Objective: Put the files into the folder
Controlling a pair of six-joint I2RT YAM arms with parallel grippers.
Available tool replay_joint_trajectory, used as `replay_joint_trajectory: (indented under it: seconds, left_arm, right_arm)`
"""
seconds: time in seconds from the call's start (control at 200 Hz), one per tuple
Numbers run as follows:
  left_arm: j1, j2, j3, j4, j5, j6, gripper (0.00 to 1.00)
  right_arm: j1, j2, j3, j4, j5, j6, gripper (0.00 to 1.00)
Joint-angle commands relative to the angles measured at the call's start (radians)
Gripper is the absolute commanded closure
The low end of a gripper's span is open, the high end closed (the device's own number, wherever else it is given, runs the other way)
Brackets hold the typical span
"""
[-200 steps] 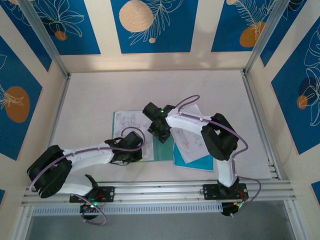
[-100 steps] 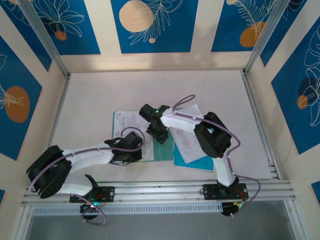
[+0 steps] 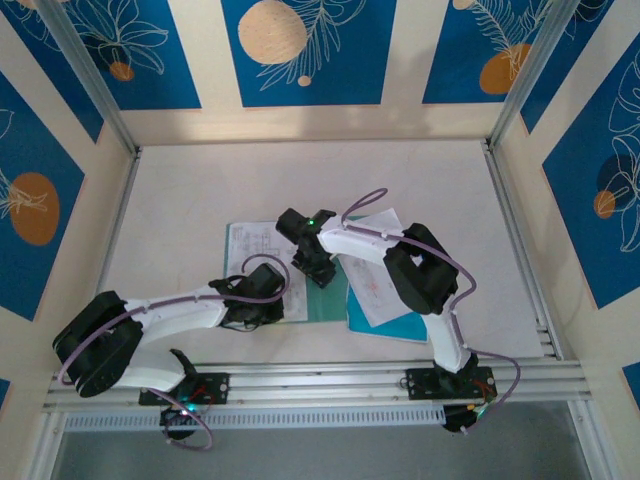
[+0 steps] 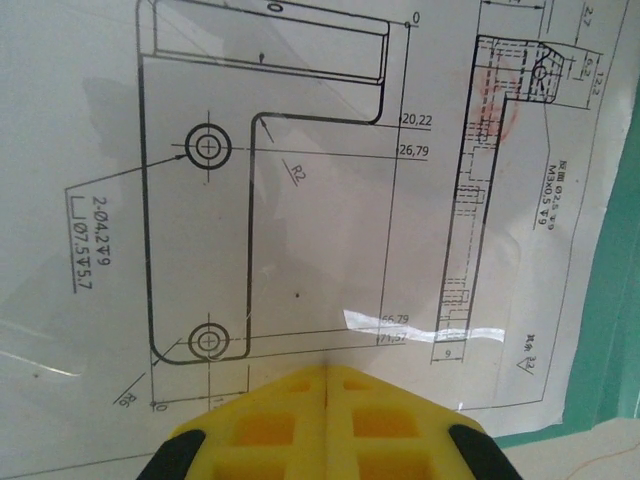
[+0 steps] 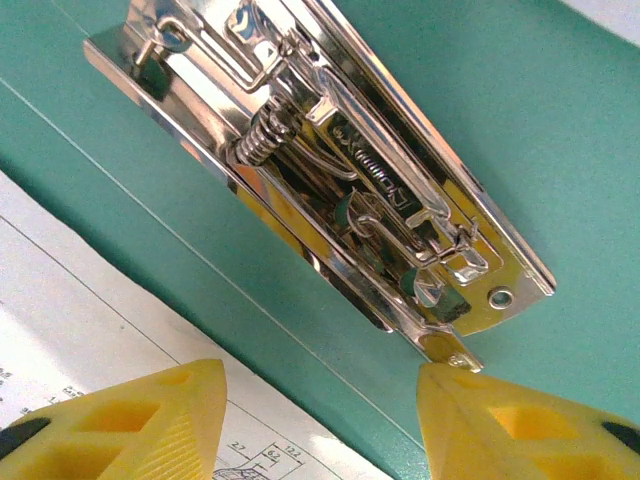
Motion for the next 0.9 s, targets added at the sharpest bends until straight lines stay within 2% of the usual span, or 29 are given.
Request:
replay_joint_trajectory:
  seconds: [0.0, 0.36, 0.895]
  left_arm:
    - [-0.011, -0.023, -0.015, -0.061, -0.032, -0.02, 1.0]
    - [-0.011, -0.025, -0.017, -0.105, -0.055, -0.044, 1.0]
    - [-0.011, -0.024, -0.035, -0.127, -0.074, -0.082, 1.0]
  right_arm:
    - [0.0, 0.034, -0.001, -0.074, 0.046, 0.007, 0.45]
    - [-0.016, 0.055, 0.001, -0.099, 0.052, -0.026, 0.45]
    - [-0.081, 0.049, -0.069, 0.017, -0.066, -0.13, 0.43]
